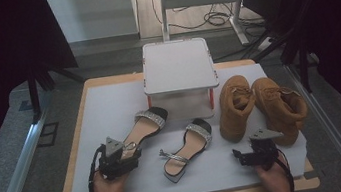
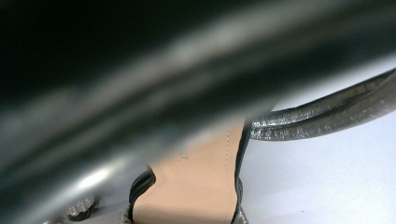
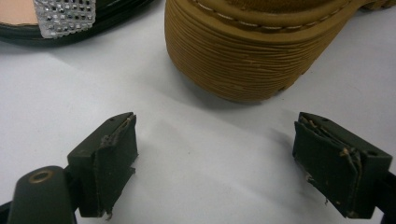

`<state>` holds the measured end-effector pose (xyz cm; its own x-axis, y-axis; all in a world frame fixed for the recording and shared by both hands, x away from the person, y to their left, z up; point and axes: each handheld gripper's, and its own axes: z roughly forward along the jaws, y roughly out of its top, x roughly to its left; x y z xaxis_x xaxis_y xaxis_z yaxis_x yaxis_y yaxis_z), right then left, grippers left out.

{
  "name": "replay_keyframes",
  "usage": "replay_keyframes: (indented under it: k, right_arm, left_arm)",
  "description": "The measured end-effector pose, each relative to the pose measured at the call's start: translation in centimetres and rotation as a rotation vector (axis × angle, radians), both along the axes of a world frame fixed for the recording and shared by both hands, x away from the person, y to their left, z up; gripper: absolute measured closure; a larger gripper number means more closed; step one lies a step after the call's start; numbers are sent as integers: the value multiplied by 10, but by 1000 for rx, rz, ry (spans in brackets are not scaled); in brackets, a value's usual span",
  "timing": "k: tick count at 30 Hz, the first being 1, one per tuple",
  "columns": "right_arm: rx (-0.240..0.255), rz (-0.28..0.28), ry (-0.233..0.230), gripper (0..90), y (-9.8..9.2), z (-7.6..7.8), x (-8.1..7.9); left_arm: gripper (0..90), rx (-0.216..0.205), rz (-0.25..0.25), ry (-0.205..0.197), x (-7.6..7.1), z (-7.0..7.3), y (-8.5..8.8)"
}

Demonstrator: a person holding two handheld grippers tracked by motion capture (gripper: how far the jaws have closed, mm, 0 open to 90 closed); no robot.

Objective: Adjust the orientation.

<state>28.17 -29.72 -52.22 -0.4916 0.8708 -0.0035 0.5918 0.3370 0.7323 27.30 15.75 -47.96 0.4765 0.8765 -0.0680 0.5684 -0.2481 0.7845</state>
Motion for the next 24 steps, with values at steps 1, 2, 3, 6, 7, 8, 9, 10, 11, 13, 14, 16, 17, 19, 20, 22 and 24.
replay_keyframes:
  k: [1, 2, 3, 6, 7, 8, 9, 10, 11, 13, 14, 16, 17, 19, 20, 22, 24]
  right_arm:
    - [0, 0, 0, 139, 0, 0, 0]
    - [-1, 0, 0, 139, 0, 0, 0]
    - [-1, 0, 0, 139, 0, 0, 0]
    - [0, 0, 0, 139, 0, 0, 0]
    - [-1, 0, 0, 140, 0, 0, 0]
    - [0, 0, 0, 140, 0, 0, 0]
    - [-1, 0, 0, 139, 0, 0, 0]
    - [0, 0, 0, 140, 0, 0, 0]
    - [-1, 0, 0, 139, 0, 0, 0]
    - [0, 0, 0, 140, 0, 0, 0]
    - [0, 0, 0, 140, 0, 0, 0]
    - [-1, 0, 0, 140, 0, 0, 0]
    - [1, 0, 0, 140, 0, 0, 0]
    - [0, 0, 0, 140, 0, 0, 0]
    - [0, 0, 0, 140, 0, 0, 0]
    - [0, 0, 1, 140, 0, 0, 0]
    - [0, 0, 1, 139, 0, 0, 0]
  left_arm:
    - [387, 1, -2, 2, 2, 0, -1]
    - [388, -1, -3, 0, 4, 0, -3]
    - [388, -2, -5, -1, 7, 0, -5]
    - [388, -16, -9, -2, 16, 0, -11]
    - [388, -16, -10, -1, 18, 0, -12]
    - [388, -16, -12, -1, 23, 0, -15]
    - [388, -19, -11, 0, 26, 0, -18]
    - [388, -19, -13, 1, 28, -1, -19]
    - [388, -19, -12, 0, 30, -1, -21]
    - [388, -25, -9, 4, 37, -2, -26]
    - [388, -27, -10, 6, 40, -3, -27]
    - [388, -27, -8, 5, 45, -3, -30]
    - [388, -29, -6, 6, 48, -4, -33]
    - [388, -36, -4, 8, 55, -4, -38]
    - [387, -38, -5, 9, 57, -4, -39]
    - [388, -41, -3, 8, 62, -5, -43]
    - [387, -47, 1, 7, 67, -5, -48]
